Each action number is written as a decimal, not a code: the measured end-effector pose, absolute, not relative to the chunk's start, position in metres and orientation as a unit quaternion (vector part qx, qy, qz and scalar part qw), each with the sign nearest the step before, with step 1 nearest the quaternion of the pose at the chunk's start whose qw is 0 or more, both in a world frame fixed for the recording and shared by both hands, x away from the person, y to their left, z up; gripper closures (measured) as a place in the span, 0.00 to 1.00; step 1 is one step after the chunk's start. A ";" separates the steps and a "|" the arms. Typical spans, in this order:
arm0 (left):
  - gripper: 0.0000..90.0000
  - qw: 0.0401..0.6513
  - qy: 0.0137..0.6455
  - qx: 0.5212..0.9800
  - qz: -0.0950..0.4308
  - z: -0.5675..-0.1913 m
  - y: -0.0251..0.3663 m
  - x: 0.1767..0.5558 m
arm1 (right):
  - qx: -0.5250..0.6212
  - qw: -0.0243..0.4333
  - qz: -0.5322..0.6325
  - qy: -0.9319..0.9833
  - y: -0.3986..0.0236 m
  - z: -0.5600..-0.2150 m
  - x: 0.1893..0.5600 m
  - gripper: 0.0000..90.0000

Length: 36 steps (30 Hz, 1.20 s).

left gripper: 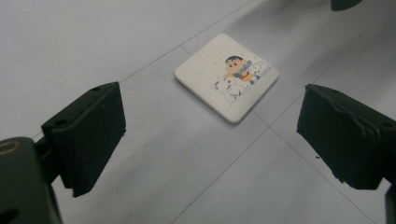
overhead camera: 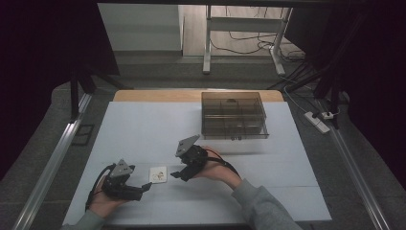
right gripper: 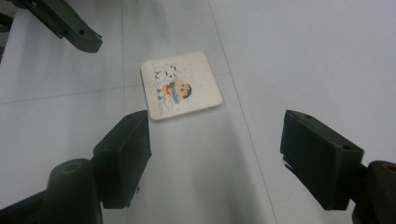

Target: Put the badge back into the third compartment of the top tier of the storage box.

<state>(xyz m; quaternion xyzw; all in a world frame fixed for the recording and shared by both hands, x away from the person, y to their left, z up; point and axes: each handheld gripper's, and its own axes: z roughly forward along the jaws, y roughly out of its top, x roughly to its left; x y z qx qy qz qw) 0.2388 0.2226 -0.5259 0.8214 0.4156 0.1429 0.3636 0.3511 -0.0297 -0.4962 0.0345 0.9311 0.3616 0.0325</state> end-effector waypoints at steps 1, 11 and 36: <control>0.09 0.363 0.416 0.821 0.143 -0.526 0.223 0.238 | 0.030 0.032 0.358 0.933 -0.026 -0.497 0.351 0.25; 0.09 0.360 0.421 0.820 0.145 -0.528 0.226 0.234 | 0.000 0.021 0.345 0.938 0.009 -0.502 0.351 0.22; 0.09 0.353 0.425 0.821 0.143 -0.531 0.226 0.235 | -0.032 -0.001 0.303 0.952 0.037 -0.531 0.348 0.26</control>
